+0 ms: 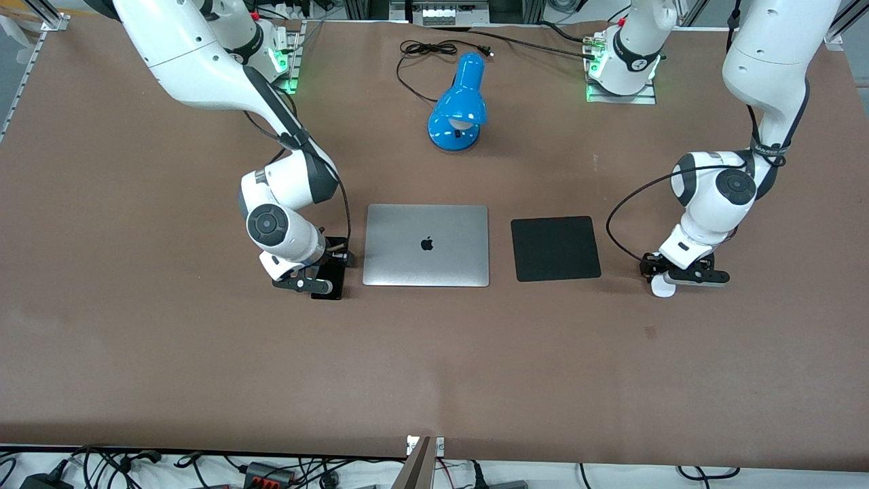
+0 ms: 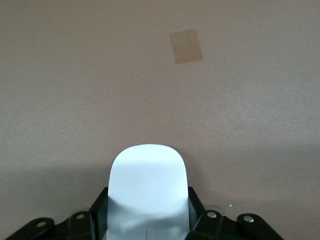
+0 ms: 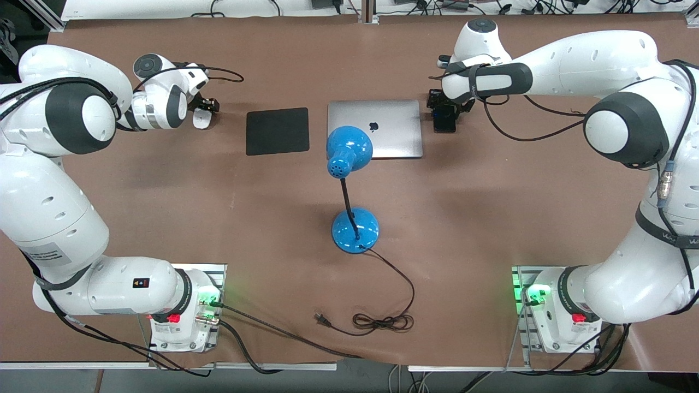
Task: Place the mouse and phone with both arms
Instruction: 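Place the phone by the laptop while the left gripper carries the mouse, then raise the right gripper from the phone while the left gripper lowers the mouse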
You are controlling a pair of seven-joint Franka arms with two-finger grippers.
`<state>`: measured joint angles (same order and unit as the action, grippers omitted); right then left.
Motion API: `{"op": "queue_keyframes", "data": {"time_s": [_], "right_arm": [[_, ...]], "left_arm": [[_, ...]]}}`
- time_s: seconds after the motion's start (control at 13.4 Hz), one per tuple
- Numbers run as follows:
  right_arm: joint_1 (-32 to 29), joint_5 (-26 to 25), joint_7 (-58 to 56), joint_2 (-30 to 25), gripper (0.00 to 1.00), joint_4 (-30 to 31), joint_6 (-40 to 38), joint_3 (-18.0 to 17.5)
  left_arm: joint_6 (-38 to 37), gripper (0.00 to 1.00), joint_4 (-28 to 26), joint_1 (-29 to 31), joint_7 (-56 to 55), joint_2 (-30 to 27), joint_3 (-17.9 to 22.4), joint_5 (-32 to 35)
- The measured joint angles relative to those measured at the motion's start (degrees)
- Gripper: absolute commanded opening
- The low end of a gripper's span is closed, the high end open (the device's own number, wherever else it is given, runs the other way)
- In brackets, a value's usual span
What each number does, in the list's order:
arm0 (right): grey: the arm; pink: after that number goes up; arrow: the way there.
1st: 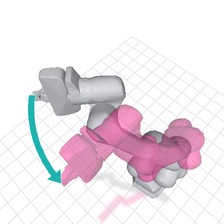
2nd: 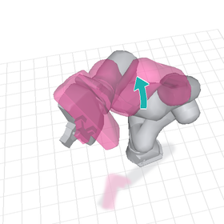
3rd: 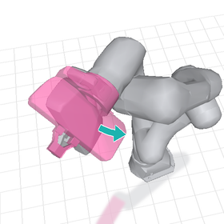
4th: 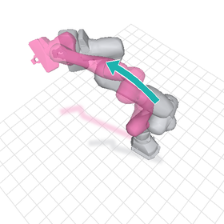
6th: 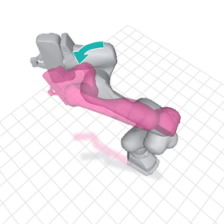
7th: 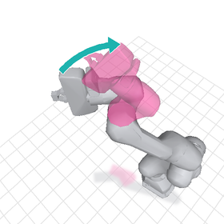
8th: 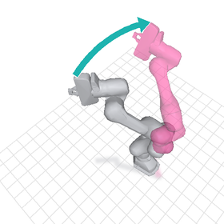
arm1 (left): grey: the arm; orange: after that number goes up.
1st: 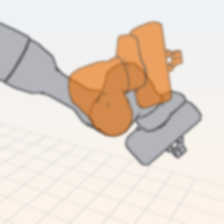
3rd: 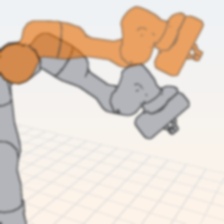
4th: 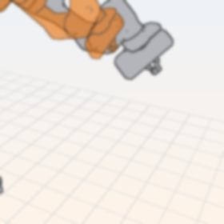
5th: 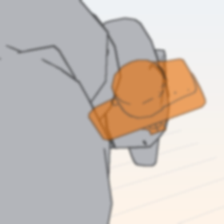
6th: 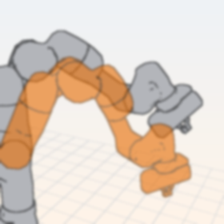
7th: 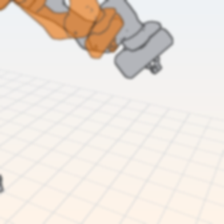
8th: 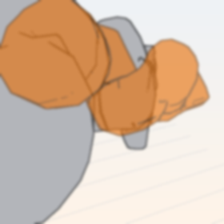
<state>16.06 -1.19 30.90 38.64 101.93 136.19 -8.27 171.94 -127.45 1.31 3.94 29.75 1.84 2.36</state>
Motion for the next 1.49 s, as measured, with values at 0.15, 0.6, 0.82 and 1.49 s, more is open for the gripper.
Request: {"op": "queue_keyframes", "data": {"time_s": [0.15, 0.6, 0.82, 1.49], "right_arm": [[0.0, 0.0, 0.0, 0.0, 1.00, 0.0, 0.0, 0.0], [-0.5, 0.0, 0.5, -0.4, 1.00, -1.8, -1.5, 0.5], [-4.9, 0.0, 0.6, -7.6, 1.00, -8.9, -15.2, 1.9], [-19.6, -0.2, -9.2, -30.4, 1.00, -10.7, -42.4, 2.4]], "left_arm": [[-0.6, 0.34, 0.5, 0.1, 0.0, -0.3, 0.0, 0.0], [-38.9, 0.34, 17.4, -0.4, 0.0, -7.1, -0.5, 0.0], [-58.7, 0.34, 30.6, -1.0, -0.8, -7.7, -3.7, 0.0], [-49.2, 0.34, 23.7, -6.5, -25.9, -4.3, -19.5, 0.0]]}}
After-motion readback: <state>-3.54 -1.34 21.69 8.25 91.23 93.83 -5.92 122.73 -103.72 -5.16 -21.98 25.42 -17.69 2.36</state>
